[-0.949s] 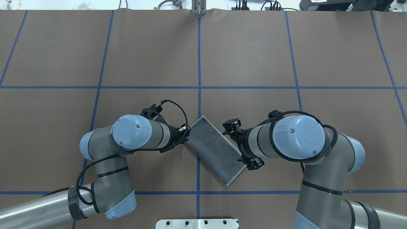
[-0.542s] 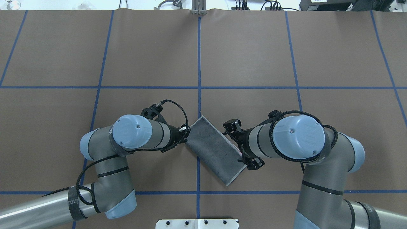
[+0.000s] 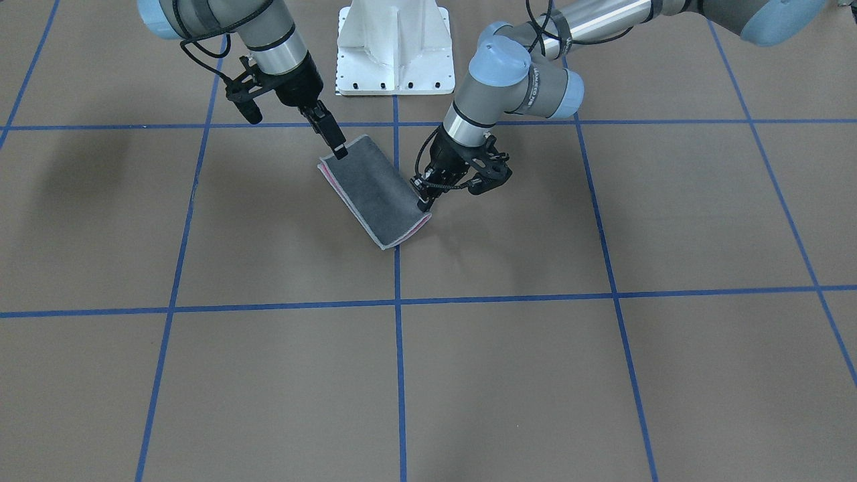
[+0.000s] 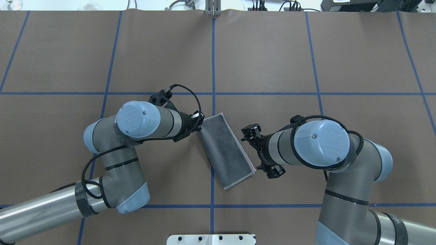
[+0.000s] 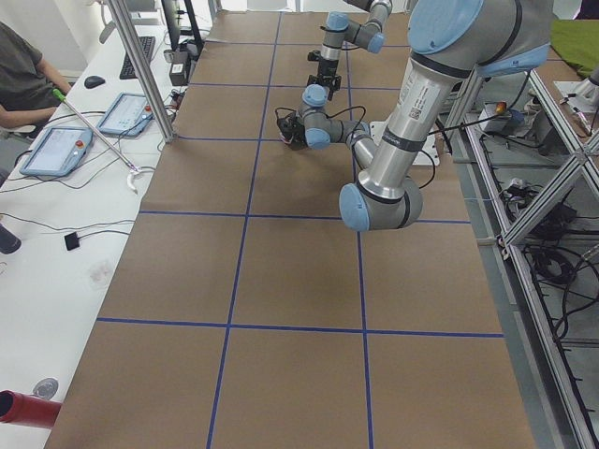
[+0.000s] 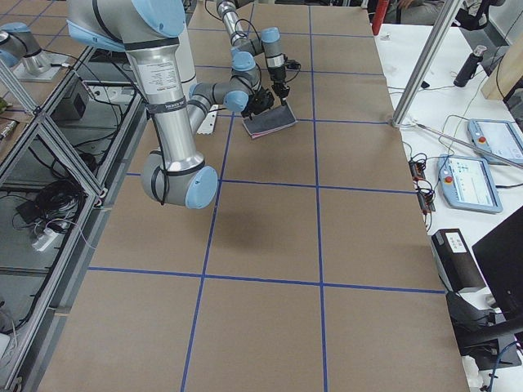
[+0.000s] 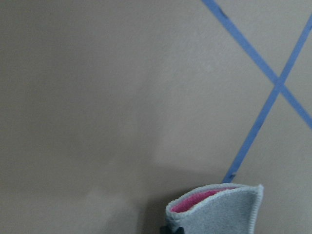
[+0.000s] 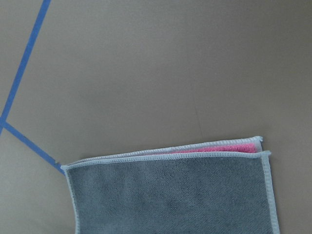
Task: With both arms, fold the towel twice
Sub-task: 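Raise the right gripper off the strip while the left gripper grasps its near end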
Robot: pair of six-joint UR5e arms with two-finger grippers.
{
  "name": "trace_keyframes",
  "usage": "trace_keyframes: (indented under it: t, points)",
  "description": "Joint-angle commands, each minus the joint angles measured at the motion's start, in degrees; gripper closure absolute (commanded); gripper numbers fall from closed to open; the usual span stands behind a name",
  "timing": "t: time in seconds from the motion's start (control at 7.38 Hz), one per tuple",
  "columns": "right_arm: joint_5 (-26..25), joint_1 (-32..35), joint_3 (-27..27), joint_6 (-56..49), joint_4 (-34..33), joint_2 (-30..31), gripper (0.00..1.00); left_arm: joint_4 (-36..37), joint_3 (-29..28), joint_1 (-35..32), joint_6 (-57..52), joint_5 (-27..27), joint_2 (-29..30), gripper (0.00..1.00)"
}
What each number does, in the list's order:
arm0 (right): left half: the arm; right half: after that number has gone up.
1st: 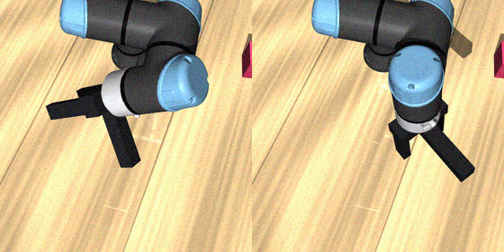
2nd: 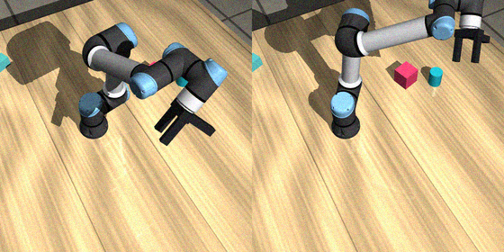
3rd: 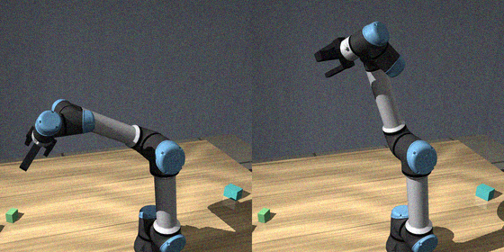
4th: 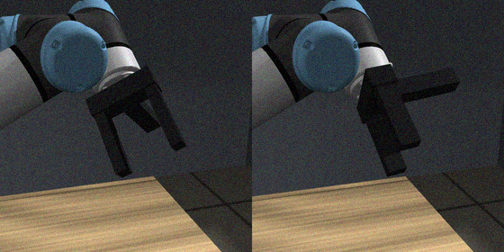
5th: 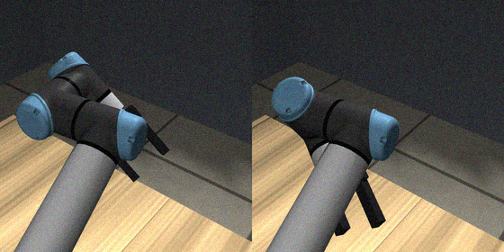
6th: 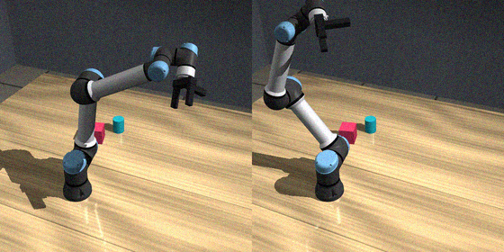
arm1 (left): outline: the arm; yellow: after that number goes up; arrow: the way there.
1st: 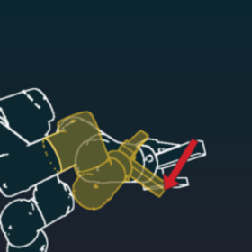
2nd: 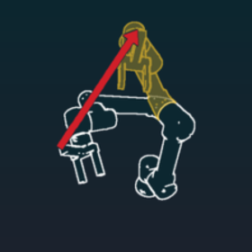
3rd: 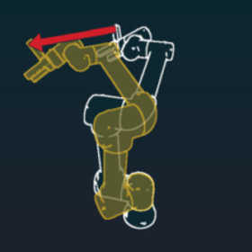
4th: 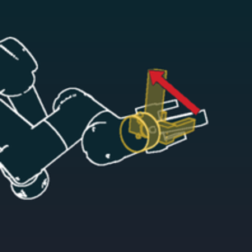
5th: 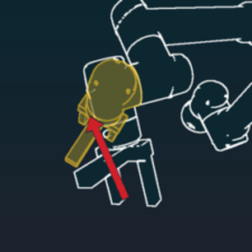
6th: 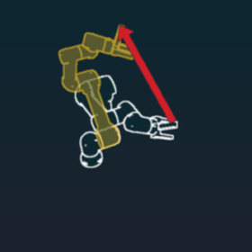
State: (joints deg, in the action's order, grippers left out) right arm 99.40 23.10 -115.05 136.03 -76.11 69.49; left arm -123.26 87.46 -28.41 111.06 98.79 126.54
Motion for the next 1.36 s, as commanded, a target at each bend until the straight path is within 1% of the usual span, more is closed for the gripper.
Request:
trace_keyframes:
  t: [0.0, 0.14, 0.27, 0.41, 0.54, 0.68, 0.81, 0.95, 1.08, 1.22]
  points:
    - [0.0, 1.2, 0.0, -0.2, 0.0, 0.0, 0.00, -4.8, -10.5, -3.9, -2.1, 0.3, 6.6, 1.00]
    - [0.0, 1.4, 0.1, -0.2, 0.0, 0.1, 0.00, -9.4, -16.2, -4.8, -2.2, 0.3, 8.4, 1.00]
    - [0.0, 1.5, 0.0, -0.2, 0.0, 0.0, 0.00, -10.0, -18.3, -5.7, -2.3, 0.4, 10.2, 0.78]
    - [0.0, 1.6, 0.0, -0.2, 0.0, -0.1, 0.00, -9.8, -18.1, -6.5, -6.1, 1.7, 10.3, 0.22]
    - [-0.1, 2.0, 0.0, -0.2, 0.0, 0.0, 0.00, -9.3, -17.2, -7.8, -6.5, 5.1, 10.2, 0.20]
    - [-0.1, 2.7, 0.0, -0.2, 0.0, -0.1, 0.00, -8.8, -15.3, -8.8, -6.5, 8.6, 9.7, 0.21]
    - [-0.1, 3.2, 0.0, -0.2, 0.0, -0.3, 0.00, -8.6, -12.8, -8.7, -5.9, 8.7, 7.2, 0.21]
    - [0.0, 4.1, 0.1, -0.6, 0.0, -0.3, 0.00, -8.5, -8.7, -8.6, -5.9, 8.6, 3.3, 0.24]
    - [-0.1, 4.6, 0.1, -3.0, 0.0, -0.1, 0.00, -7.1, -4.2, -8.0, -2.3, 8.3, 0.2, 0.28]
    - [0.0, 5.5, 0.4, -6.3, 0.0, 0.0, 0.00, -3.7, 0.2, -5.9, 1.7, 7.0, -0.6, 0.32]
